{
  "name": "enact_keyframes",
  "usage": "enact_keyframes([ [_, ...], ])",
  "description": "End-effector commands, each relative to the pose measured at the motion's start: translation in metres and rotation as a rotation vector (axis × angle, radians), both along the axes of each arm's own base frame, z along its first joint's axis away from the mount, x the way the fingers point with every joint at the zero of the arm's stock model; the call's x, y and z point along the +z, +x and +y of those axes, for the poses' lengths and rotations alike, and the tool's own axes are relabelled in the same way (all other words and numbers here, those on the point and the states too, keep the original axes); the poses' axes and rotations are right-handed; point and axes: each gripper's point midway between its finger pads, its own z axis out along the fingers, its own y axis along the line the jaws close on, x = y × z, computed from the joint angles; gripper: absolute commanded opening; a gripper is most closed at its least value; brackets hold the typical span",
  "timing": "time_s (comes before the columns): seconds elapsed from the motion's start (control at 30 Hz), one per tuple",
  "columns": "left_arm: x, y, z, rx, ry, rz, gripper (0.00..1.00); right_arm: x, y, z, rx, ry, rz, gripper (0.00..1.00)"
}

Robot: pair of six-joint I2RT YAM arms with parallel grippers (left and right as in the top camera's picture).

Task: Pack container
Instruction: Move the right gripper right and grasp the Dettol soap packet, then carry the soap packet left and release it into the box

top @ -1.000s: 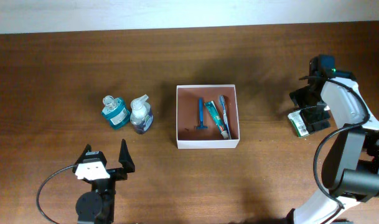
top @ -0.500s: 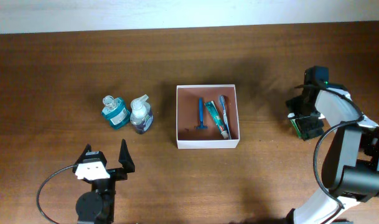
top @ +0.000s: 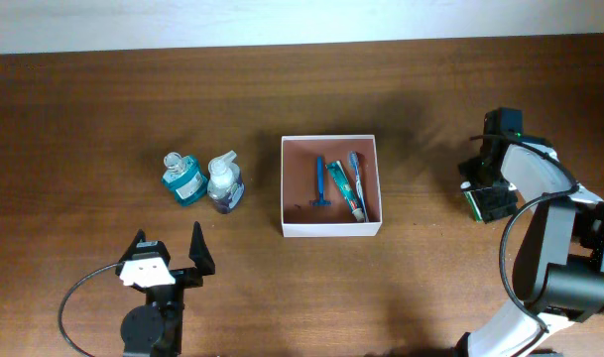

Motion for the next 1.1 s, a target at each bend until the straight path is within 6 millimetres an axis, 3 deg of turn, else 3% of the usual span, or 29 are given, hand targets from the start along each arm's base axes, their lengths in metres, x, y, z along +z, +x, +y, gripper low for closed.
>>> enact_keyframes([
  [0.0, -0.002, 0.000, 0.002, 0.011, 0.017, 0.004, 0.99, -0.002, -0.008, -0.006, -0.015, -0.021, 0.027, 0.84],
  [0.2, -0.002, 0.000, 0.002, 0.011, 0.017, 0.004, 0.99, -0.003, -0.014, -0.005, 0.007, -0.017, 0.057, 0.65],
  [0.4, -0.002, 0.000, 0.002, 0.011, 0.017, 0.004, 0.99, 0.005, -0.007, -0.006, 0.096, -0.024, 0.060, 0.68],
  [0.67, -0.002, 0.000, 0.002, 0.011, 0.017, 0.004, 0.99, 0.036, 0.017, 0.000, 0.266, -0.004, -0.011, 0.68],
  [0.9, -0.002, 0.000, 0.002, 0.011, 0.017, 0.004, 0.99, 0.073, 0.047, 0.023, 0.532, 0.045, -0.137, 0.68],
  [1.07, -0.002, 0.000, 0.002, 0.011, 0.017, 0.004, 0.99, 0.098, 0.057, 0.040, 0.631, 0.011, -0.189, 0.69],
])
